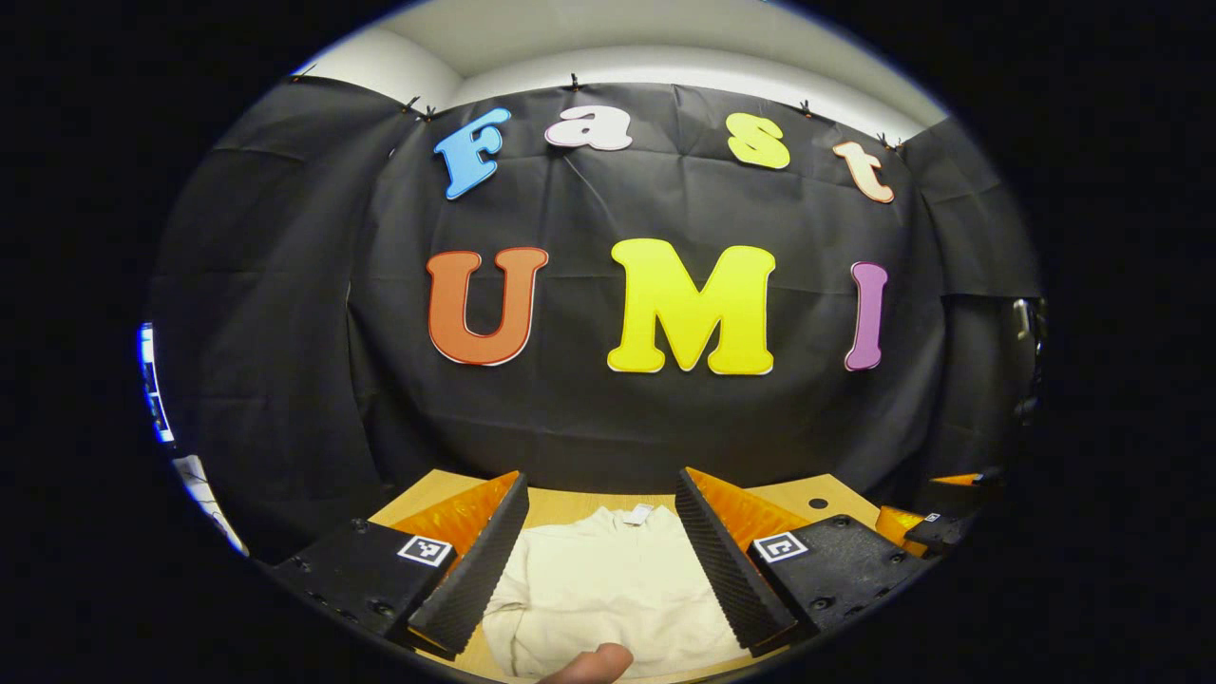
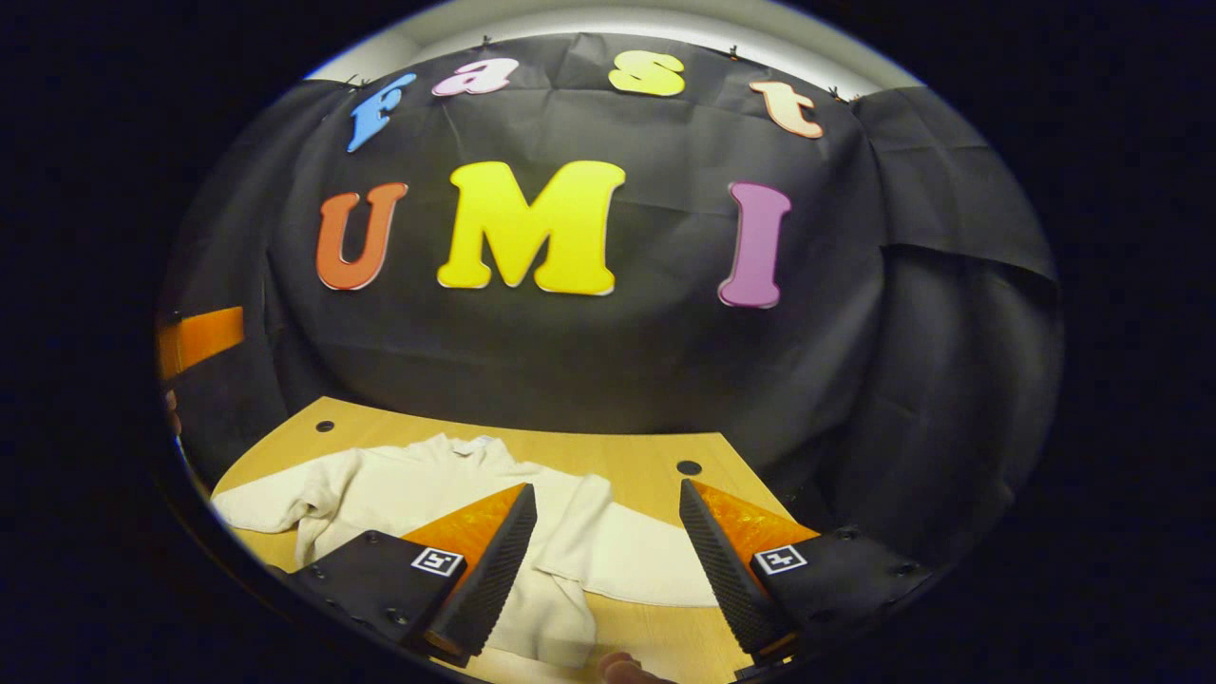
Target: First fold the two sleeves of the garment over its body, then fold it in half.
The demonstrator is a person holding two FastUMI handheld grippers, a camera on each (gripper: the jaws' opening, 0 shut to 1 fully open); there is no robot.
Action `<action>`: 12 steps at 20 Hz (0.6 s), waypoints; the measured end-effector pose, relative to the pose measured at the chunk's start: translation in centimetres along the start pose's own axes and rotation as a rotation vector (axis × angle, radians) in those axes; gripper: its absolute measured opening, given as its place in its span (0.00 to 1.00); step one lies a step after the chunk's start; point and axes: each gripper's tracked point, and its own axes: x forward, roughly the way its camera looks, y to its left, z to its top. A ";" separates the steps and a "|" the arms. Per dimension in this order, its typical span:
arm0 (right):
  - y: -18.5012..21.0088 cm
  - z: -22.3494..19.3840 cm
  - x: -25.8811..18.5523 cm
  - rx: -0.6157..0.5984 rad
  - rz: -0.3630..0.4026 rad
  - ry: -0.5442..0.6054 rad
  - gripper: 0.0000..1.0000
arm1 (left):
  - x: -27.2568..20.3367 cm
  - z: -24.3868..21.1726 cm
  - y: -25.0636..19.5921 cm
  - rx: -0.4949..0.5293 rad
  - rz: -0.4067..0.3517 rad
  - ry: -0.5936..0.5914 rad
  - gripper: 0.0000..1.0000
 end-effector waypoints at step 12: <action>-23.8 -20.3 7.2 0.069 -0.368 0.410 0.95 | -2.3 -0.8 -6.0 0.080 0.026 -0.047 0.98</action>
